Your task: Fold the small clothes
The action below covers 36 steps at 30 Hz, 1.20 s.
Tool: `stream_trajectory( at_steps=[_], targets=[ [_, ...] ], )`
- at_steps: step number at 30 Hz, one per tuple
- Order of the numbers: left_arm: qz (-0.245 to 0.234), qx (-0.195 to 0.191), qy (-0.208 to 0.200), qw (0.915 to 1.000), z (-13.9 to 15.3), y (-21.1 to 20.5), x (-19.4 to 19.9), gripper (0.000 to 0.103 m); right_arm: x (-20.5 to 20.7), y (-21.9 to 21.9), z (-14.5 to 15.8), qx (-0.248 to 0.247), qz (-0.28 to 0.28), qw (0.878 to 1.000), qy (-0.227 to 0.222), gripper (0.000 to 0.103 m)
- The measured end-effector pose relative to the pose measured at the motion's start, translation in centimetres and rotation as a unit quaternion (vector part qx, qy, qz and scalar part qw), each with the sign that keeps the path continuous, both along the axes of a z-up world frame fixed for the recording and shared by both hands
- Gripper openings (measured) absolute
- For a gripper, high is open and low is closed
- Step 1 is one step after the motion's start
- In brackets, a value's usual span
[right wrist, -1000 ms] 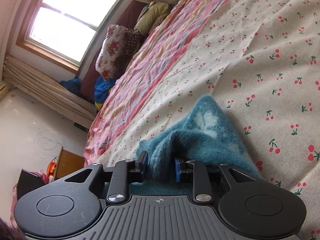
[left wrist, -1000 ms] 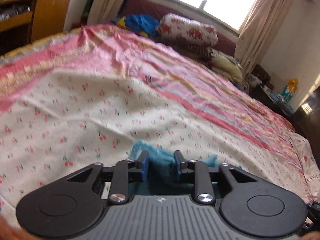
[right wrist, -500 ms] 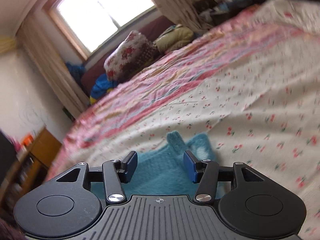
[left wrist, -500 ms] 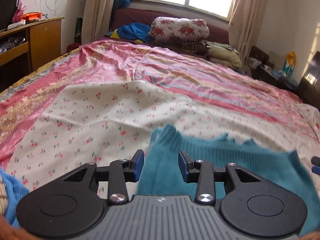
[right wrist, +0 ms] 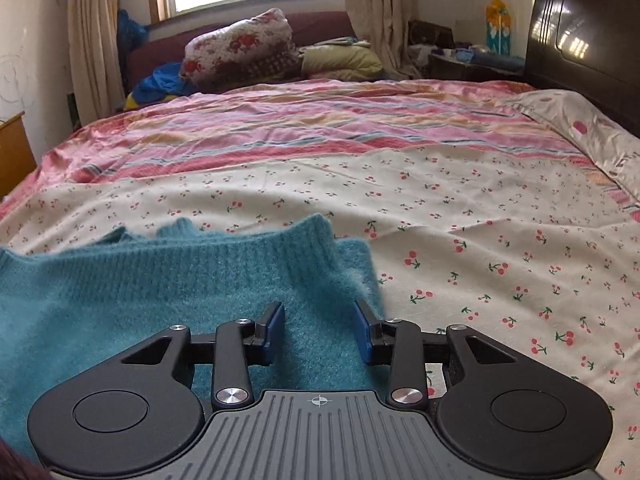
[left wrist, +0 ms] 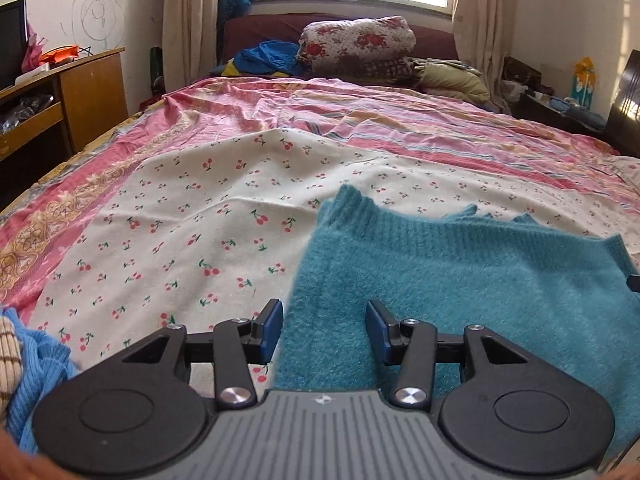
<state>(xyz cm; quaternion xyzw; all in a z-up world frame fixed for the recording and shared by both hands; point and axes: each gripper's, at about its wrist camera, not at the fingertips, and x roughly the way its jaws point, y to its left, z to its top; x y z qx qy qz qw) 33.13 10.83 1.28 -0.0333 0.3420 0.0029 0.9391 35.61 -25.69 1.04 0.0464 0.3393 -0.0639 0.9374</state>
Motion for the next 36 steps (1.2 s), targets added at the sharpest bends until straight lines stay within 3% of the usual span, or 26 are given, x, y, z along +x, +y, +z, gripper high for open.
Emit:
stream_trajectory(
  at_steps=[36],
  targets=[
    [0.016, 0.002, -0.002, 0.9999, -0.7, 0.2, -0.8, 0.054, 0.0, 0.8, -1.6, -0.049, 0.027, 0.998, -0.016, 0.035]
  ],
)
